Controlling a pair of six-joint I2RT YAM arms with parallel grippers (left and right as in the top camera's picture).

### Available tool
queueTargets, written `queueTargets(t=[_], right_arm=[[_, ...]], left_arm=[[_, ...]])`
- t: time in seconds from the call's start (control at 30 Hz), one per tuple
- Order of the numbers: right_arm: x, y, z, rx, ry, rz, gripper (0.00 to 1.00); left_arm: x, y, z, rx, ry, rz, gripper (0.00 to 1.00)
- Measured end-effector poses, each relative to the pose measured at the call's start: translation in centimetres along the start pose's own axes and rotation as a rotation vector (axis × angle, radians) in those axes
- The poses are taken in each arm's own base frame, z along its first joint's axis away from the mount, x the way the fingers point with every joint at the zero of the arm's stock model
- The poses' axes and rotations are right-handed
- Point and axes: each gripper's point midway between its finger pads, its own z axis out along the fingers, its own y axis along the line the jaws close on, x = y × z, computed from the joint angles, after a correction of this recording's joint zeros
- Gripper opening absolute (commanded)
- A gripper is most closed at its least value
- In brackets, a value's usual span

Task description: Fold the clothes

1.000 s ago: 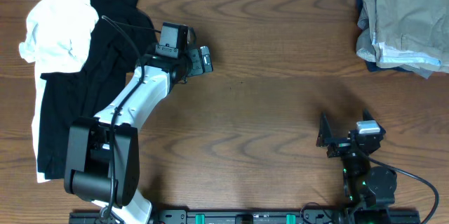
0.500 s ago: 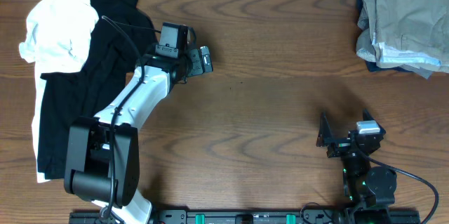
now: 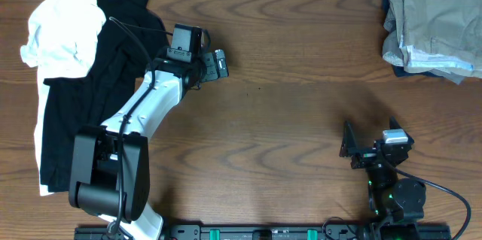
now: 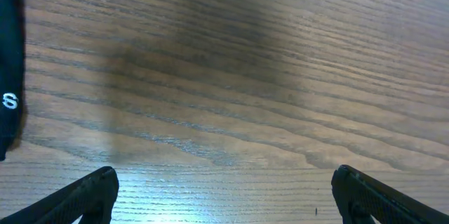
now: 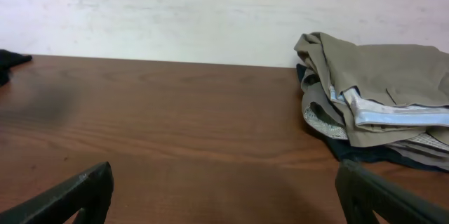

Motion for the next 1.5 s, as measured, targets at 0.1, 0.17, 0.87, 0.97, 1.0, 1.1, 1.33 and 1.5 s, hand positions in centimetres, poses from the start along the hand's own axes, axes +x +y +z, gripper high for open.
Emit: queueTargets(t=[0.1, 0.17, 0.87, 0.97, 1.0, 1.1, 1.33, 1.5], right_arm=[[0.0, 0.0, 0.0, 0.0, 0.0, 0.0, 0.99], [0.0, 0.0, 0.0, 0.0, 0.0, 0.0, 0.99], [0.0, 0.0, 0.0, 0.001, 0.0, 0.0, 0.99], [0.0, 0.0, 0.0, 0.001, 0.0, 0.0, 0.99], [0.0, 0.0, 0.0, 0.002, -0.001, 0.0, 0.99], [0.0, 0.0, 0.0, 0.002, 0.0, 0.0, 0.99], [0.0, -0.1, 0.0, 0.003, 0.0, 0.0, 0.99], [0.0, -0.1, 0.0, 0.003, 0.0, 0.0, 0.99]], left_arm=[[0.1, 0.2, 0.0, -0.011, 0.004, -0.001, 0.98], [0.1, 0.6, 0.0, -0.03, 0.002, 0.004, 0.98], [-0.3, 3.7, -19.4, -0.037, -0.569, 0.33, 0.98], [1.2, 5.3, -20.7, -0.043, -0.66, 0.291, 0.98], [1.6, 5.7, -20.9, -0.044, -0.687, 0.28, 0.98], [2.7, 6.7, -21.5, -0.046, -0.772, 0.262, 0.98], [5.7, 9.3, -21.2, -0.048, -0.888, 0.178, 0.98], [6.6, 10.6, -21.5, -0.051, -0.965, 0.125, 0.98]])
